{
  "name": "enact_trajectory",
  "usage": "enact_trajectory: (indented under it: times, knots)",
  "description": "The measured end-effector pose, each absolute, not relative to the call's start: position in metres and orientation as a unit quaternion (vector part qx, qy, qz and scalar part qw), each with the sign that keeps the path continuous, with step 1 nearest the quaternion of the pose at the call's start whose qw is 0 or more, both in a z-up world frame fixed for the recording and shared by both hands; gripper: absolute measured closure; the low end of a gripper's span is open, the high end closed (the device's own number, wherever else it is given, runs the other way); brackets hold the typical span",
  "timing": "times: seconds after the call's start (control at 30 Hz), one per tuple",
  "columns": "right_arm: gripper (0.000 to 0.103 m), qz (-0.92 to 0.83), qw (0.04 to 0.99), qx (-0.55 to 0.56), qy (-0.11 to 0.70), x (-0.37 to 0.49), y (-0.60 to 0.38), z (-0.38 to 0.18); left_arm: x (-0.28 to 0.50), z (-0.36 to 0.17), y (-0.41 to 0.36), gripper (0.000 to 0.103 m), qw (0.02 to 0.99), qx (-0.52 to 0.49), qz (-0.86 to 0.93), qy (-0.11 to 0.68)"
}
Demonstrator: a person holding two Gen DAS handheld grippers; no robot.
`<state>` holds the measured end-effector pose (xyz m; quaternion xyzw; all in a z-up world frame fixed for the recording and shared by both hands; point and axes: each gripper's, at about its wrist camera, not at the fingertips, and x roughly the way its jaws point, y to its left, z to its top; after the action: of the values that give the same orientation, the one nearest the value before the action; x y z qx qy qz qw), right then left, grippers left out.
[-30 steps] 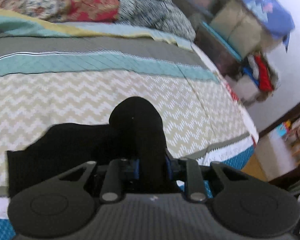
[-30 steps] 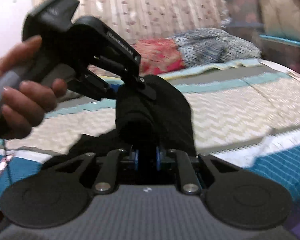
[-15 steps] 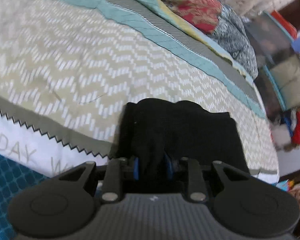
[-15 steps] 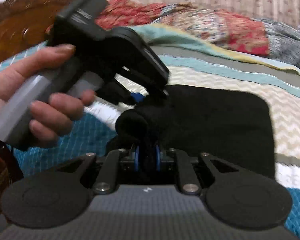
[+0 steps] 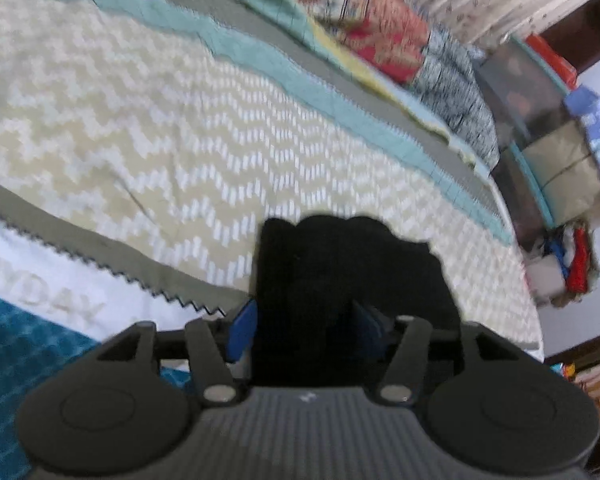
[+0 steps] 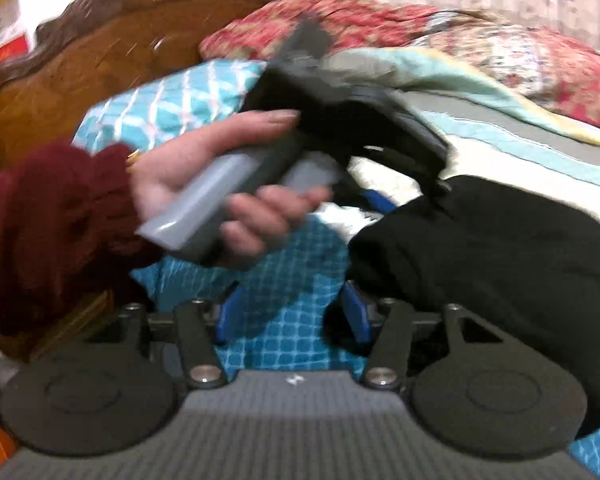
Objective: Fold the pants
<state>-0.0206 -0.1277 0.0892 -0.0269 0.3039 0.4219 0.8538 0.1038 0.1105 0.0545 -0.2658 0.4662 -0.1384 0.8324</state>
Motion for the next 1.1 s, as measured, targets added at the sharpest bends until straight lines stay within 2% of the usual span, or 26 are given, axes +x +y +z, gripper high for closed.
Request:
enact_trajectory:
  times: [0.2,0.33,0.4,0.43,0.47,0.5,0.57,0.73,0.77,0.8,0.87,1.03,1.1]
  knots:
    - [0.059,0.398,0.877,0.022,0.270,-0.018,-0.155,0.107,0.074,0.089,0.103,0.056,0.847,-0.269,-0.179,0.423]
    - [0.061,0.354,0.896,0.047,0.264,-0.005,-0.179,0.102,0.061,0.088,0.077,0.063,0.852,-0.238,-0.209,0.417]
    - [0.069,0.329,0.892,0.071,0.300,0.008,-0.183,0.085,0.059,0.076,0.065,0.069,0.852,-0.208,-0.194,0.439]
    - [0.071,0.317,0.880,0.082,0.344,0.019,-0.181,0.068,0.058,0.068,0.060,0.071,0.851,-0.194,-0.179,0.453]
    - [0.075,0.305,0.864,0.086,0.391,0.028,-0.177,0.051,0.055,0.059,0.056,0.076,0.852,-0.179,-0.164,0.465]
    - [0.077,0.298,0.844,0.091,0.436,0.034,-0.171,0.032,0.052,0.051,0.052,0.086,0.853,-0.159,-0.144,0.475]
    - [0.077,0.300,0.844,0.103,0.434,0.029,-0.168,0.021,0.045,0.040,0.047,0.085,0.864,-0.131,-0.123,0.471]
    - [0.076,0.307,0.854,0.101,0.407,0.018,-0.174,0.041,0.034,0.060,0.040,0.082,0.878,-0.112,-0.105,0.453]
    - [0.076,0.304,0.857,0.103,0.402,0.016,-0.179,0.043,0.032,0.065,0.037,0.076,0.881,-0.104,-0.098,0.450]
    - [0.075,0.299,0.861,0.103,0.398,0.011,-0.183,0.045,0.027,0.070,0.035,0.065,0.886,-0.092,-0.085,0.447]
    - [0.074,0.280,0.871,0.106,0.390,0.001,-0.194,0.048,0.016,0.077,0.029,0.056,0.893,-0.066,-0.055,0.441]
    - [0.073,0.236,0.887,0.130,0.375,-0.015,-0.222,0.052,-0.013,0.084,0.013,0.054,0.902,-0.046,-0.038,0.427]
    - [0.071,0.225,0.891,0.139,0.369,-0.019,-0.230,0.052,-0.022,0.085,0.006,0.047,0.903,-0.038,-0.039,0.425]
